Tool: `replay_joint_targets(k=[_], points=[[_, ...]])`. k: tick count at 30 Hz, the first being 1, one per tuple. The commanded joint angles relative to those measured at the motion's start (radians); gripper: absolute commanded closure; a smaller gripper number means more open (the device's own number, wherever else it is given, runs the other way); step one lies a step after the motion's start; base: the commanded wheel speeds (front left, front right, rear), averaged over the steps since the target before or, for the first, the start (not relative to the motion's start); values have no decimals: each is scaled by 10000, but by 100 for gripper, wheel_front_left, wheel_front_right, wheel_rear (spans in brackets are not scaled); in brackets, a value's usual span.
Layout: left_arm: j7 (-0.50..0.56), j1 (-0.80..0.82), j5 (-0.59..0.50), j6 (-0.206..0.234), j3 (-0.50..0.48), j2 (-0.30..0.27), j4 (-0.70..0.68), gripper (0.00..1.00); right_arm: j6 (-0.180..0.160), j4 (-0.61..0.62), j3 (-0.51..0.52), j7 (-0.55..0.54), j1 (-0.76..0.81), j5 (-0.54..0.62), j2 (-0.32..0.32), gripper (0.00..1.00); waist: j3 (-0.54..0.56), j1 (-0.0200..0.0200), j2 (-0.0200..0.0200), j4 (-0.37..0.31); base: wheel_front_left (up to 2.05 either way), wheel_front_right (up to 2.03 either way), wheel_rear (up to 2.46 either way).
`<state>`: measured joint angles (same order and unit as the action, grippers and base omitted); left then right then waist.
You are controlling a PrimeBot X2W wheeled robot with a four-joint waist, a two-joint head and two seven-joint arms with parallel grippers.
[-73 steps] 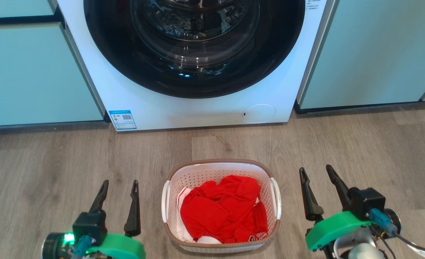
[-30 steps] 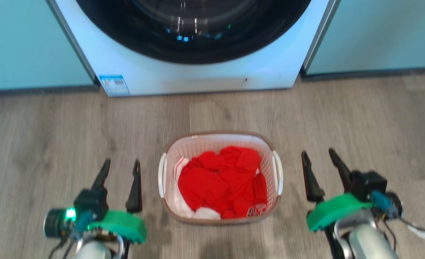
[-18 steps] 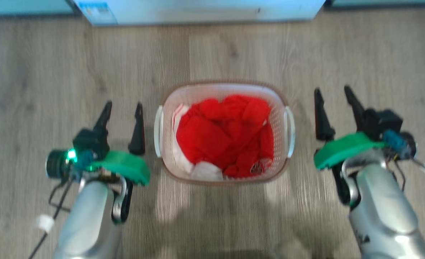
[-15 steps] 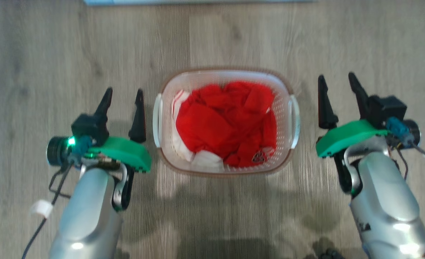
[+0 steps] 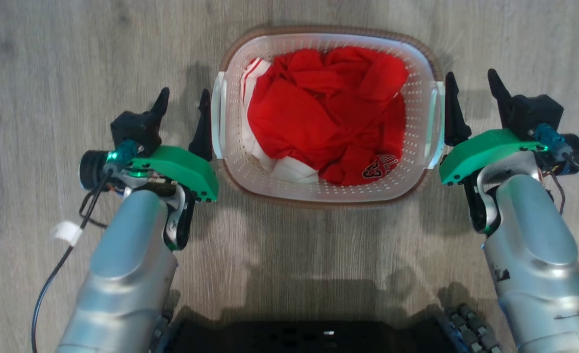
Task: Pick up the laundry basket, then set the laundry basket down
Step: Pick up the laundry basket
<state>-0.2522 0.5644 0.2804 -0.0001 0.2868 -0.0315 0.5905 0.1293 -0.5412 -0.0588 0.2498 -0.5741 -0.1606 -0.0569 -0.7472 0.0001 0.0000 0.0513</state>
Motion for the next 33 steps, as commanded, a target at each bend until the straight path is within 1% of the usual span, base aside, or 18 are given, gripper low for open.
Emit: replay_joint_targets(k=[1, 11, 18, 23, 33], points=[[-95, 57, 91, -4, -99, -187, -8, 0, 14, 93, -142, 120, 85, 55, 67, 0, -266, -1, 0, 115, 0, 0, 0], [-95, 890, 402, -154, 1044, -187, 1128, 0, 14, -259, -55, 120, -57, 135, 67, 0, -1014, -1, 0, 236, 0, 0, 0], [-95, 1363, 758, -181, 1689, -187, 2109, 0, 14, -375, -23, 120, 16, 234, 67, 0, -1337, -1, 0, 253, 0, 0, 0], [-95, 1621, 921, -214, 2041, -187, 2537, 0, 14, -658, -128, 120, 2, 251, 67, 0, -1470, -1, 0, 271, 0, 0, 0], [-95, 2232, 1430, -83, 2835, -187, 3215, 0, 14, -1915, -323, 120, -495, 190, 67, 0, -1778, -1, 0, 384, 0, 0, 0]])
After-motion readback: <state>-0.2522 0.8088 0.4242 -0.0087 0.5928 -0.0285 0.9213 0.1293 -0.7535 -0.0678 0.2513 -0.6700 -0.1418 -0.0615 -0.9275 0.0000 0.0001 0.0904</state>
